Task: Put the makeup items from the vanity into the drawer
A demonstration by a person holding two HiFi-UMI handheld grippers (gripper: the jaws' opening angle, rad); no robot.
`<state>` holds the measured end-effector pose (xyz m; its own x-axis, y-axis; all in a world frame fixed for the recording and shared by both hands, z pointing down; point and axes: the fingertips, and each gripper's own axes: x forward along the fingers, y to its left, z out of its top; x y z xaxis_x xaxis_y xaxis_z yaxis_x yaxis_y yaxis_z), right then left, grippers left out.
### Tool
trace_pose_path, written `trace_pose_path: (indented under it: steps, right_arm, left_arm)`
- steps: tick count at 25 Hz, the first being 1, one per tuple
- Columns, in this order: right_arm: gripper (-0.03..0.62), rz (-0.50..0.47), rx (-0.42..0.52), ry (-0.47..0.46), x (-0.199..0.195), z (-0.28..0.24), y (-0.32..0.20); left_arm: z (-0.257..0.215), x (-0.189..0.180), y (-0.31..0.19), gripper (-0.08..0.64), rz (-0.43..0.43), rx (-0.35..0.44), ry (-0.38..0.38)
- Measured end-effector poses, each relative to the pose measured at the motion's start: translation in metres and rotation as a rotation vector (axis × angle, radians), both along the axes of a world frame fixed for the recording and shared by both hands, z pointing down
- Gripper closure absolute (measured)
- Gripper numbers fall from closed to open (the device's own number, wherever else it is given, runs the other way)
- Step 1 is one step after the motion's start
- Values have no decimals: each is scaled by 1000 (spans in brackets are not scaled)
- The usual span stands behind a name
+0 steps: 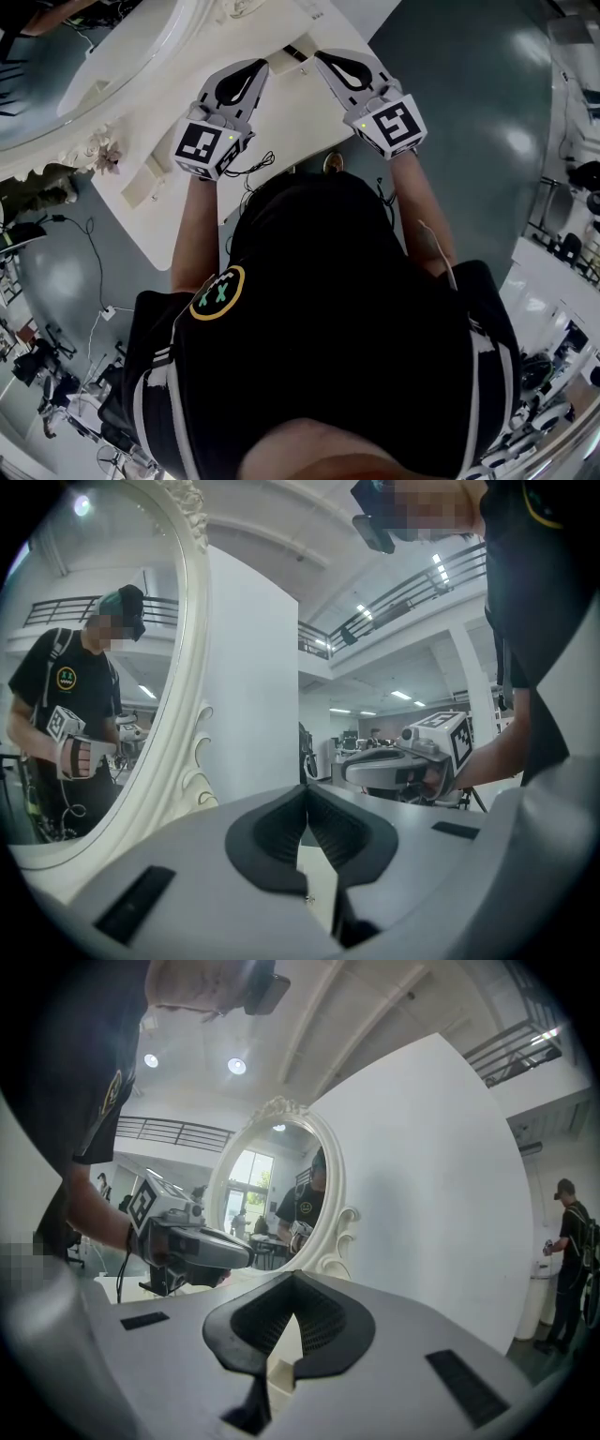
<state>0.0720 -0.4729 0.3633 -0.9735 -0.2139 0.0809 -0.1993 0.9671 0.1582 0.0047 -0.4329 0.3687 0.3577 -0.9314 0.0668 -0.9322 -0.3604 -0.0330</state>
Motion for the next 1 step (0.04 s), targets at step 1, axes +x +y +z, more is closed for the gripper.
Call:
trace_pose_path:
  steps: [1]
  right_arm:
    - [572,-2,3,0,0,0,1]
  left_arm:
    - [0,0,1,538,-1,0,0]
